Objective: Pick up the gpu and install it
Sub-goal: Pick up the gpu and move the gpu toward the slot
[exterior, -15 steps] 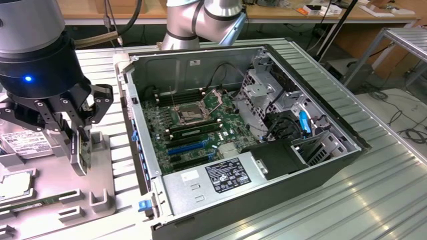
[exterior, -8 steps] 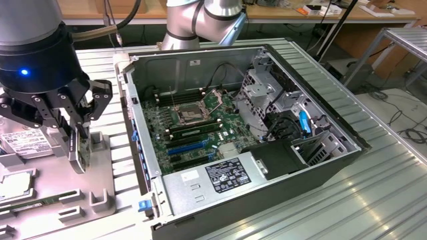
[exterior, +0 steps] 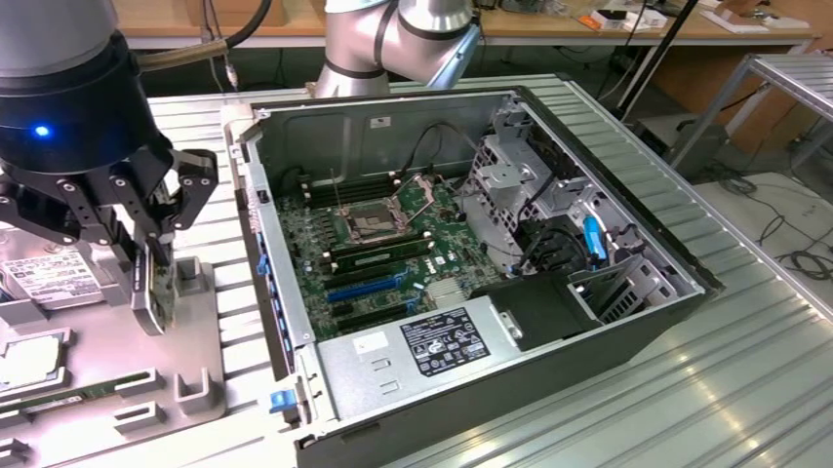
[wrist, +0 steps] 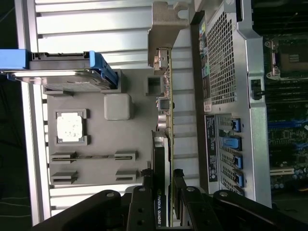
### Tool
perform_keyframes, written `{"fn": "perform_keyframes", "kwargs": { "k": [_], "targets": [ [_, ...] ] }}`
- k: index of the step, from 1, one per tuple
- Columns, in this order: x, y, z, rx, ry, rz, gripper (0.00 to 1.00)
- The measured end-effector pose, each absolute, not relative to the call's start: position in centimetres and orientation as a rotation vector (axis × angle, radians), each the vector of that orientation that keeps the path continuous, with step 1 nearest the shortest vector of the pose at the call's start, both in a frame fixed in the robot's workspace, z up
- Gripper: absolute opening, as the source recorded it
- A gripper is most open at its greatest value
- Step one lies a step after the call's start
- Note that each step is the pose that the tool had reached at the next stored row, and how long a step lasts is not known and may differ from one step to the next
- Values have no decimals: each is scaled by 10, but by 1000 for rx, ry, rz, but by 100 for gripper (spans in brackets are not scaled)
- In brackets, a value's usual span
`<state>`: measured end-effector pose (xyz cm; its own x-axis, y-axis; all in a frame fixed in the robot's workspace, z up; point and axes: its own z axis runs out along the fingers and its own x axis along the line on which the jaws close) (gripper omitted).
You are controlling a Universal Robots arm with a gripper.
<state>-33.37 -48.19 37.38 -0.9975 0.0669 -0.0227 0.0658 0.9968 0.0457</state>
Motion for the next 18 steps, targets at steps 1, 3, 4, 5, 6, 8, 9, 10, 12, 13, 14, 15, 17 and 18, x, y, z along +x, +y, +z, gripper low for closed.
{"fn": "perform_keyframes", "kwargs": {
  "k": [1, 3, 4, 5, 6, 8, 9, 10, 12, 13, 14, 15, 17, 18],
  "targets": [
    [-334, -482, 374, 104, 3115, 70, 27],
    [-334, -482, 375, 105, 3115, 70, 27],
    [-334, -482, 376, 105, 3115, 70, 27],
    [-334, -482, 377, 106, 3115, 70, 27],
    [-334, -482, 377, 106, 3115, 70, 27],
    [-334, -482, 378, 107, 3115, 70, 27],
    [-334, -482, 379, 108, 3115, 70, 27],
    [-334, -482, 380, 110, 3115, 70, 27],
    [-334, -482, 382, 111, 3115, 70, 27],
    [-334, -482, 382, 111, 3115, 70, 27],
    [-334, -482, 382, 112, 3115, 70, 27],
    [-334, -482, 383, 112, 3114, 70, 27],
    [-334, -482, 383, 114, 3114, 70, 27],
    [-334, -482, 384, 114, 3114, 70, 27]
  ]
}}
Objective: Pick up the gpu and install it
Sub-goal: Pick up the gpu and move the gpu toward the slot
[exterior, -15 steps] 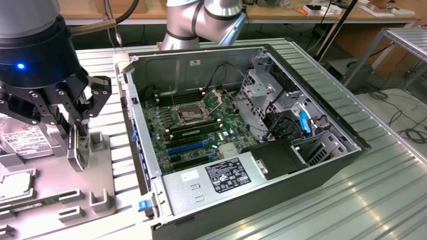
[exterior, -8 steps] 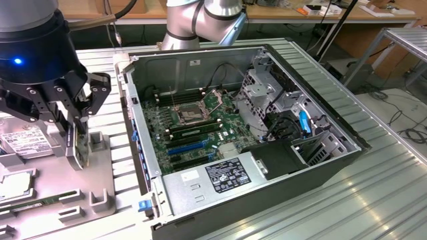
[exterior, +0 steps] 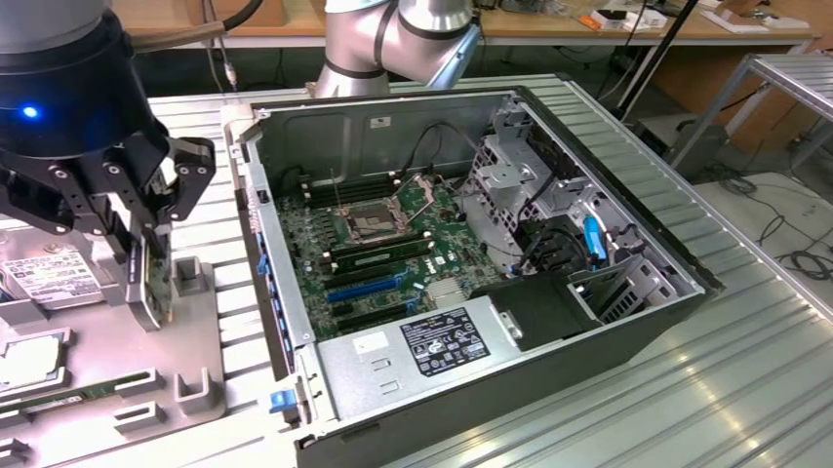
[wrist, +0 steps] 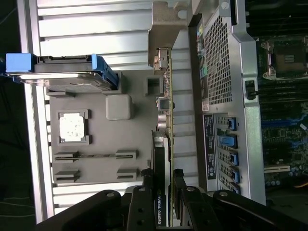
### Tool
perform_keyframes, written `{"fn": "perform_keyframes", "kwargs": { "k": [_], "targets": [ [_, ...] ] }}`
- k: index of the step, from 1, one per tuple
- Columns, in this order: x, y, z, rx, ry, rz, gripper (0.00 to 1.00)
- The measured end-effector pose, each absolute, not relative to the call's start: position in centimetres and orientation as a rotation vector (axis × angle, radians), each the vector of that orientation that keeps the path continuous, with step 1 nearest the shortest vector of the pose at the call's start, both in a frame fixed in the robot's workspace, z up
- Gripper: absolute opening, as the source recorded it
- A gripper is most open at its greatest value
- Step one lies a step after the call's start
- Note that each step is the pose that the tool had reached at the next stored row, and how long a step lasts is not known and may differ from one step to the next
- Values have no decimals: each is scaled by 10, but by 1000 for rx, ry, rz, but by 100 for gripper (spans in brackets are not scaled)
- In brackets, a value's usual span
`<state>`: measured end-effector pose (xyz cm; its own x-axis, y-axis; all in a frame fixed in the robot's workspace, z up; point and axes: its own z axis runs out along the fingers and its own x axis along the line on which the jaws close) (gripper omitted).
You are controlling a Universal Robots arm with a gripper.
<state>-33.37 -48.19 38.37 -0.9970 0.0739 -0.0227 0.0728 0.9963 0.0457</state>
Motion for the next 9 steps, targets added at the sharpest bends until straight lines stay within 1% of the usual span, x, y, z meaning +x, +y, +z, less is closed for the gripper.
{"fn": "perform_keyframes", "kwargs": {
  "k": [9],
  "targets": [
    [-334, -482, 393, 122, 3114, 70, 27]
  ]
}}
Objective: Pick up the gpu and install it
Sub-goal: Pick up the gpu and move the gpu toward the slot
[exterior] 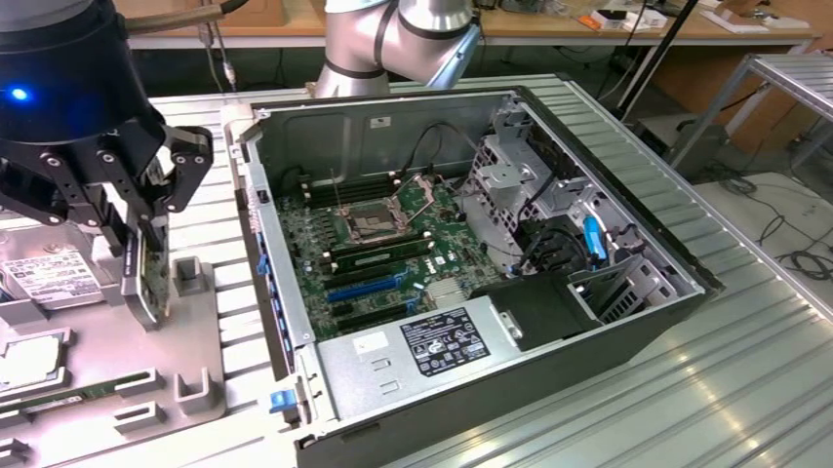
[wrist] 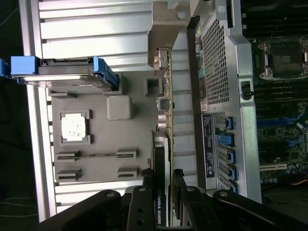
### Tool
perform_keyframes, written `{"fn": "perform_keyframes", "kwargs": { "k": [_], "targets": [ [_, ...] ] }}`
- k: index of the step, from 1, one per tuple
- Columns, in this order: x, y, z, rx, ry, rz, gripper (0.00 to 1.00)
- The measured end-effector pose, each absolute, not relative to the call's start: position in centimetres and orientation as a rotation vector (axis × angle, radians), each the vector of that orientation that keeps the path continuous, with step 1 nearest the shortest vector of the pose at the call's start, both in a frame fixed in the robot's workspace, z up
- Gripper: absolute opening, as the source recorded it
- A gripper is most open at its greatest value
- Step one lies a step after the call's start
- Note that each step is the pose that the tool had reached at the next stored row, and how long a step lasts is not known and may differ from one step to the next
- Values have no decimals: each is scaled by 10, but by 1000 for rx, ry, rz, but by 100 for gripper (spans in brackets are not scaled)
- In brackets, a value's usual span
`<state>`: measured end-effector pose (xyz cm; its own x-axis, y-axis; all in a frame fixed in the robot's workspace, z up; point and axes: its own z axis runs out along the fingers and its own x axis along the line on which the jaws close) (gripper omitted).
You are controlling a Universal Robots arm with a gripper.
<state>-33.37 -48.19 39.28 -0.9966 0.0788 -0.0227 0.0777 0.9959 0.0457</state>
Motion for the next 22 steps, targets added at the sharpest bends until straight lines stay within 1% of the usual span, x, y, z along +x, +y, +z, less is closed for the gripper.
{"fn": "perform_keyframes", "kwargs": {
  "k": [22],
  "targets": [
    [-334, -482, 420, 136, 3113, 70, 27]
  ]
}}
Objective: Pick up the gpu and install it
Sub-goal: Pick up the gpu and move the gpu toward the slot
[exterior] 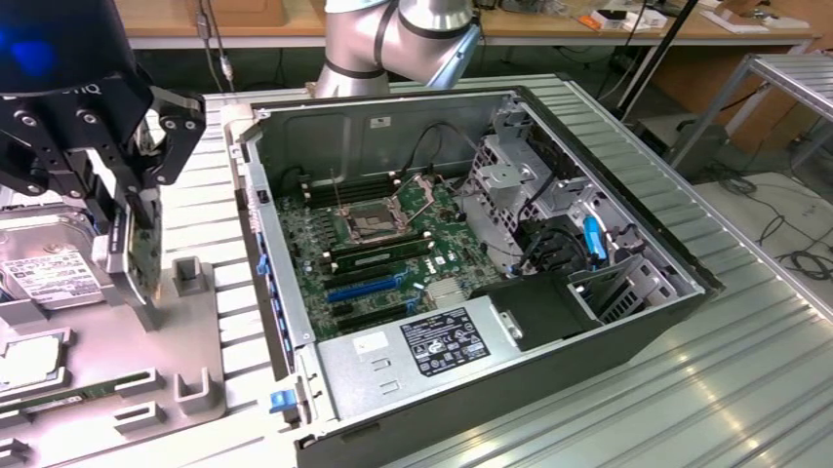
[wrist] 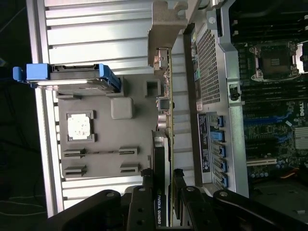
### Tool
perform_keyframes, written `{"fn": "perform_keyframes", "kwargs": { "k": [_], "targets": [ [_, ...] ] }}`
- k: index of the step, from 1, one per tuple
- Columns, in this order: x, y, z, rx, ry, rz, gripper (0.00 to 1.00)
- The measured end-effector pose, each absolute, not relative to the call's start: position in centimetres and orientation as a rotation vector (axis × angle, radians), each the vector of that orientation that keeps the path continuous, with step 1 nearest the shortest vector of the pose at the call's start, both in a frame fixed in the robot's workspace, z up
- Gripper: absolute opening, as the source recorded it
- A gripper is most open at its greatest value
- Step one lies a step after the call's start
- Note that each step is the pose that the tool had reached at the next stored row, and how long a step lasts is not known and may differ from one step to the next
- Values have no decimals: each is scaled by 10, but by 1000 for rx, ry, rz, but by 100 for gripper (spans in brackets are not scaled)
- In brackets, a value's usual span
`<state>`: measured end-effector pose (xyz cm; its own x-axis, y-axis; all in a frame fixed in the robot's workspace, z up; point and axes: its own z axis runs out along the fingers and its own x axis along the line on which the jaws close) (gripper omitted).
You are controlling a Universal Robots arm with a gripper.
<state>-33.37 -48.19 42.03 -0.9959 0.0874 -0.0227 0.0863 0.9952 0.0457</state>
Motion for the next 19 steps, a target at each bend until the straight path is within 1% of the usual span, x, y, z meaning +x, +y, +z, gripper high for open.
{"fn": "perform_keyframes", "kwargs": {
  "k": [19],
  "targets": [
    [-334, -482, 445, 153, 3112, 69, 27]
  ]
}}
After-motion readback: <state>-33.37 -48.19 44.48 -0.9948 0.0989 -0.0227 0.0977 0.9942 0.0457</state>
